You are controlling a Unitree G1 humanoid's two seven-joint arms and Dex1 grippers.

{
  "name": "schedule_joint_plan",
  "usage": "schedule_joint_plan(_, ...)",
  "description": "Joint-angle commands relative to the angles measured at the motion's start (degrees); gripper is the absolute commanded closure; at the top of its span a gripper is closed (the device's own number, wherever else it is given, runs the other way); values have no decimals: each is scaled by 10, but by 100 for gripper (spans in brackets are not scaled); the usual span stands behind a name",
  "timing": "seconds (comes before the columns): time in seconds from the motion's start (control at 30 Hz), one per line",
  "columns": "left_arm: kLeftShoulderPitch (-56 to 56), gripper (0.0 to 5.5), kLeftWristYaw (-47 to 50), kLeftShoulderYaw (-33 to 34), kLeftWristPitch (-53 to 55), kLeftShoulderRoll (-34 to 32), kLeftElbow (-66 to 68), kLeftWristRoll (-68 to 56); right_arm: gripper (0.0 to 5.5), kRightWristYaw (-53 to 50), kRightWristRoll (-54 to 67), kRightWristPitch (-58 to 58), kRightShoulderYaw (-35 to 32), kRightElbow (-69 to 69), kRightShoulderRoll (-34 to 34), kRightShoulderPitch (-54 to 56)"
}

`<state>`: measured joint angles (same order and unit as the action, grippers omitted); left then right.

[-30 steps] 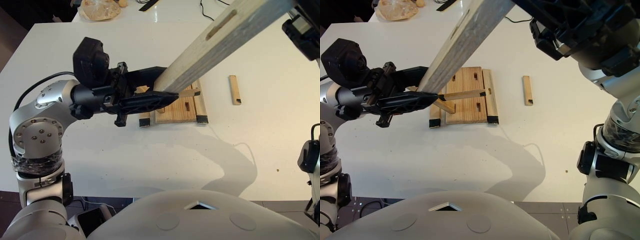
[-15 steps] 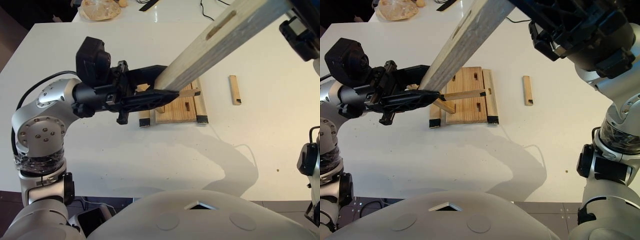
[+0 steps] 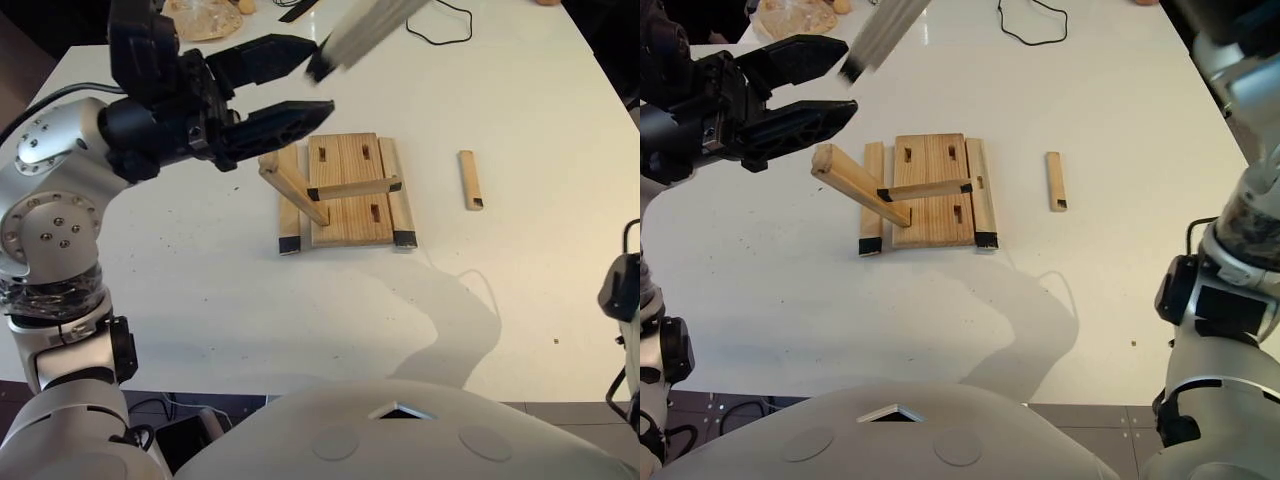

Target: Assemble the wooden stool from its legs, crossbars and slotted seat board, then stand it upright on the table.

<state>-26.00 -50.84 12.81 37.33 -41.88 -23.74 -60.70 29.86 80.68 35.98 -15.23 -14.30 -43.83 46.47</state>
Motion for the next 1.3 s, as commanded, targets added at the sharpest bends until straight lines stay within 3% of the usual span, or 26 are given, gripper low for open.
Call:
schedule_joint_plan(0.03,20,233,11,30,-27,0,20,35,347,133,-155,-58,24,62,-42,-6)
schedule_joint_plan(0.17,33,233,108,73,-53,56,47,37,347,249,-425,-224,182,97,-42,-107)
schedule_joint_plan(0.3,59,233,217,104,-86,141,38,27,347,268,-495,-278,225,134,3,-149)
schedule_joint_plan(0.43,76,233,303,115,-126,225,26,23,347,301,-509,-287,226,151,36,-176)
schedule_joint_plan(0.57,89,233,346,109,-142,267,21,29,347,321,-490,-269,207,130,47,-192)
schedule_joint_plan(0.8,104,233,369,120,-157,281,25,27,347,330,-427,-193,146,118,46,-202)
schedule_joint_plan(1.07,106,233,370,120,-166,284,47,35,347,344,-474,-213,143,223,70,-234)
schedule_joint_plan(1.3,119,233,368,119,-167,281,47,38,347,366,-510,-230,144,225,38,-264)
